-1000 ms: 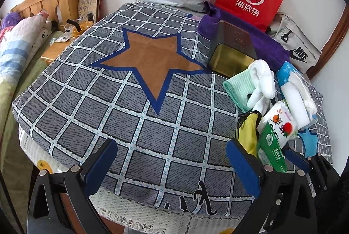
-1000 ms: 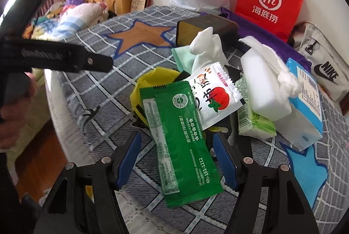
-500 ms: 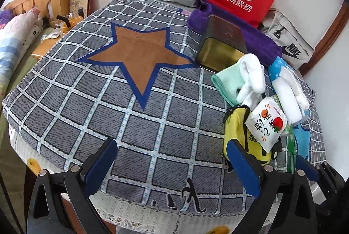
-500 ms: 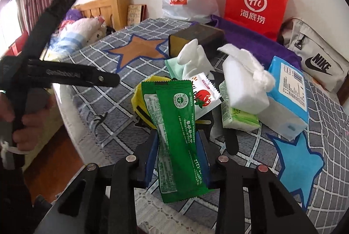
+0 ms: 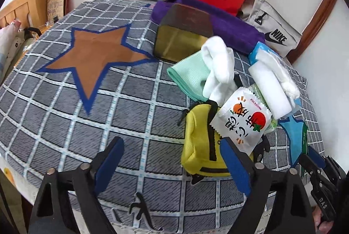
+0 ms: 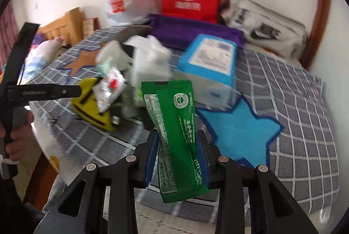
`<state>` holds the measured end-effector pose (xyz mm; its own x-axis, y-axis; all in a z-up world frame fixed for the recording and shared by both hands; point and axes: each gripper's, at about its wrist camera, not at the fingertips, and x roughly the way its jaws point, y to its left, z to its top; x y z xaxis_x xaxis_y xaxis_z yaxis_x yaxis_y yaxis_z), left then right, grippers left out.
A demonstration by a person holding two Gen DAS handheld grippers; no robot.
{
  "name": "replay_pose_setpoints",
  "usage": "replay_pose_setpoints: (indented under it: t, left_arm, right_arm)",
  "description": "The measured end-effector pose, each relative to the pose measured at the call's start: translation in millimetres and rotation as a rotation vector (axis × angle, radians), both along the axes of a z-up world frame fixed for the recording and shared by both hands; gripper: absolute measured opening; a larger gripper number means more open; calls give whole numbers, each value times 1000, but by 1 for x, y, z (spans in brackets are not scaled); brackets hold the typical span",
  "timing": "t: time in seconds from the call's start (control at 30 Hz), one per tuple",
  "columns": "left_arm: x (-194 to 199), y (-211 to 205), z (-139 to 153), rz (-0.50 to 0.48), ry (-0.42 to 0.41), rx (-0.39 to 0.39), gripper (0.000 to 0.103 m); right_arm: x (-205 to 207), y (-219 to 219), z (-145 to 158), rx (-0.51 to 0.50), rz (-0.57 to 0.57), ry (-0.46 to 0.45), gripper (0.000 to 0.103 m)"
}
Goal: Organize soft objects
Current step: 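Grasp the yellow Adidas pouch with the left gripper while the right gripper lifts the green packet, then carry the yellow pouch and green packet toward the purple towel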
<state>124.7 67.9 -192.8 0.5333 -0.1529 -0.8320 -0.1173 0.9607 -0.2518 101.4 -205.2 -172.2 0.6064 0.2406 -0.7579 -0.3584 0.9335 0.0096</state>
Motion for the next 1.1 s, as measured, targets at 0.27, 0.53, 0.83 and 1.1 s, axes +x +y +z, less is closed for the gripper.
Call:
replay_pose_setpoints:
  t: [0.27, 0.53, 0.83, 1.1]
  left_arm:
    - [9, -10, -4, -79, -21, -68, 24]
    - [2, -2, 19, -78, -52, -42, 14]
    - [-10, 22, 58, -15, -127, 23, 12]
    - [-16, 43, 74, 34, -156, 16, 12]
  right_arm:
    - [21, -28, -26, 48, -97, 73, 34]
    - [29, -25, -33, 34, -101, 91, 34]
    - [34, -20, -20, 41, -106, 95, 33]
    - [28, -22, 8, 45, -129, 59, 33]
